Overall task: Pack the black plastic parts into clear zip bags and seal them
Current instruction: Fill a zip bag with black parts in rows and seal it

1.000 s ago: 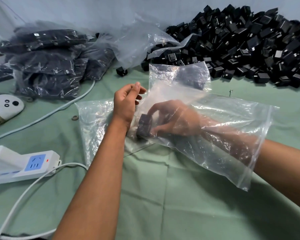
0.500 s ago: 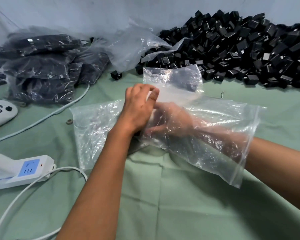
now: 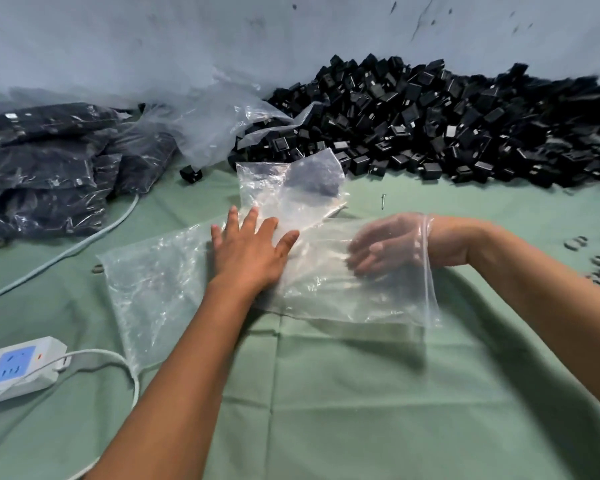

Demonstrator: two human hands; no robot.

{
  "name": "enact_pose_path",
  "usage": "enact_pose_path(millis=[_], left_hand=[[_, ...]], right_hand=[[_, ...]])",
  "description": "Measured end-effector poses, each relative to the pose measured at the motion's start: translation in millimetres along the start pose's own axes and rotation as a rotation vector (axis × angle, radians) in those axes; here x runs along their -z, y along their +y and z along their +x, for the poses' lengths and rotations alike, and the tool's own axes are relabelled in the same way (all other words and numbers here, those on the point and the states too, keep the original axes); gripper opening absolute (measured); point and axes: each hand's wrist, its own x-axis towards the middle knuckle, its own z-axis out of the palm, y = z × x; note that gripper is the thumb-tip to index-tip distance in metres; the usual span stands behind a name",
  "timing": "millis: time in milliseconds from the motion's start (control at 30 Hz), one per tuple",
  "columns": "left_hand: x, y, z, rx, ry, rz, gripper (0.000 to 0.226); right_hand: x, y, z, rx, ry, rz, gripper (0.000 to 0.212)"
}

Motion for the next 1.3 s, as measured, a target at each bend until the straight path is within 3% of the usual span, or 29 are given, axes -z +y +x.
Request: enact_pose_path(millis=[67,133,200,300,333,367,467,567,633,767,867,1000,1133,1233,1300], left_hand=[[1,4,-4,0.042,-0.017,-0.005,0.080],[2,6,-6,0.062,-0.018,-0.008,0.081],[3,7,-8,0.064,-0.006,-0.005,0.082],[1,7,-10,0.064,0.023,-0.003,0.084],[0,7,-9,0.064,0.028,-0.004,0.085],[0,7,-9,0.065,0.029,-0.003,0.086],[-1,6,-9,0.067,0.028,-0.006,0.086],[-1,5,-9,0.085,0.029,-0.046,0.087],[0,8,-11,0.098,0.034,-0.069,0.088],[0,25,-12,0.153,0.052,-0.133,0.086],[3,42,-7,0.205,0.091,-0.193,0.082],[11,66,5,0.208,0.304,-0.163,0.063],[13,122,2,-0.030,0.639,-0.336,0.030],[1,177,-13,-0.295,0.486,-0.531,0.034],[-12,202,-24,-0.423,0.375,-0.432,0.050]], right_hand=[[13,2,-17,-0.028,-0.015,0.054,0.037],[26,2,-32,-0.080,0.111,0.090,0.029],[35,2,-37,-0.155,0.464,0.033,0.017],[51,7,-22,-0.222,1.198,-0.208,0.016],[56,7,-16,-0.224,1.357,-0.392,0.016],[61,8,-11,-0.225,1.411,-0.614,0.020],[78,11,3,-0.206,1.194,-1.037,0.047],[91,7,16,-0.258,1.003,-1.121,0.065],[93,8,23,-0.250,1.041,-1.116,0.060],[82,6,21,-0.178,1.142,-0.956,0.047],[67,7,4,-0.097,1.234,-0.611,0.045],[43,23,-25,0.020,1.431,-0.214,0.030],[28,33,-38,0.135,1.506,-0.088,0.019],[27,37,-36,0.206,1.484,-0.094,0.025],[29,39,-34,0.221,1.460,-0.118,0.030]])
